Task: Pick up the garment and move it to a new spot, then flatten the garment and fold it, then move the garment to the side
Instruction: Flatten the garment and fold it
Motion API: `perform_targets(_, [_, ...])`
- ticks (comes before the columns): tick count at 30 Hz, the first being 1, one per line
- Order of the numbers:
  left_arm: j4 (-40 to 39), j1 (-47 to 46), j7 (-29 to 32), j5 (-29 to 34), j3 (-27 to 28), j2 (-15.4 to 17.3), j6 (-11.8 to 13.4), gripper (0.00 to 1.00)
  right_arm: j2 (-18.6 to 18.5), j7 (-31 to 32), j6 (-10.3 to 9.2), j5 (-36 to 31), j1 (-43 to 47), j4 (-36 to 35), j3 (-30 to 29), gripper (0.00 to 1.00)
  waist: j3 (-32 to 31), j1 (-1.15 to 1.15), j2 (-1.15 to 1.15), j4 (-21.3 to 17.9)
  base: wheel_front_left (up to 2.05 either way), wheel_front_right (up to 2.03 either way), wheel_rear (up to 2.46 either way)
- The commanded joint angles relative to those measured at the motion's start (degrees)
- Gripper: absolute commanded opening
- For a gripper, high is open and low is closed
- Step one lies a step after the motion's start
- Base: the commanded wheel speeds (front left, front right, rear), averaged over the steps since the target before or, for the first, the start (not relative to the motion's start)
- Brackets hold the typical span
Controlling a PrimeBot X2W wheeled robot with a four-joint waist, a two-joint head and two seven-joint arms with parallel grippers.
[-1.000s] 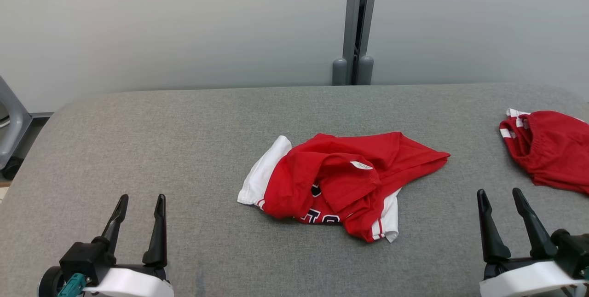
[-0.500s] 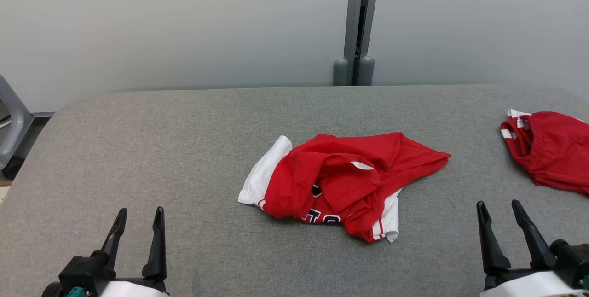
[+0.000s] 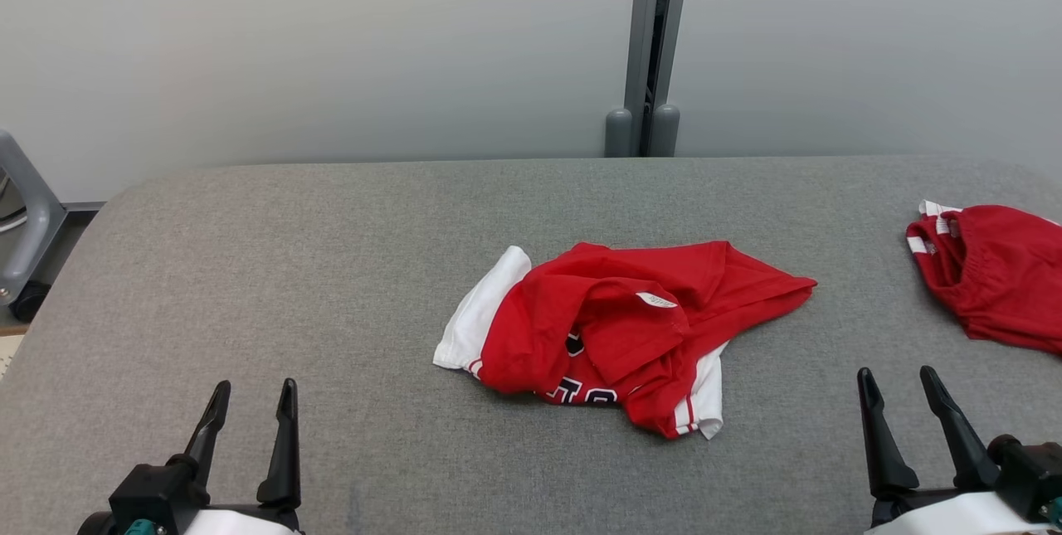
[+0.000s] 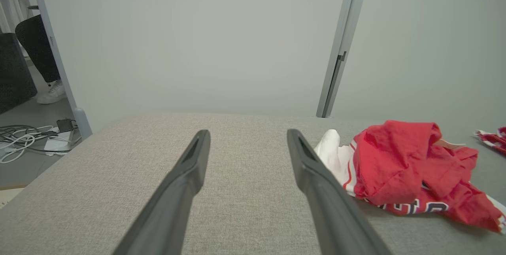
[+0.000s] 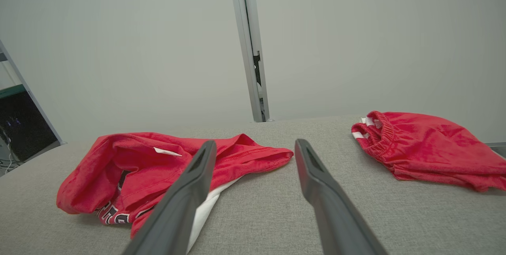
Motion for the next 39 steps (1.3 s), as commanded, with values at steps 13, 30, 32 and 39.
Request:
perform_targets(13, [0.18,-0.39,-0.25,1.13,0.53,-0.63,-0.1,1.0,-0.8,-0.2,-0.01,0.43,-1.26,0.79,1.74,1.0,0.01,0.0,0.0,0.62,0.0,0.0,0.0])
perform_targets(30, [2.48,-4.44,-0.25,1.83,-2.17,-2.37,-1.67,1.0,-3.27,3.57,-0.01,1.26,-18.83,21.34,10.07,1.0,3.8,0.0,0.0,9.59,0.0,0.0,0.0])
perform_targets(32, [2.76,-5.22,-0.25,2.04,-2.64,-2.7,-1.96,1.0,-3.4,3.41,0.0,1.55,-20.69,24.52,10.55,1.0,4.31,0.0,0.0,10.74,0.0,0.0,0.0])
perform_targets(39, [3.8,-7.17,-0.25,2.27,-3.49,-3.66,-2.28,1.0,-3.59,3.77,-0.01,3.19,-26.34,34.99,12.67,1.0,6.07,0.0,0.0,13.89,0.0,0.0,0.0])
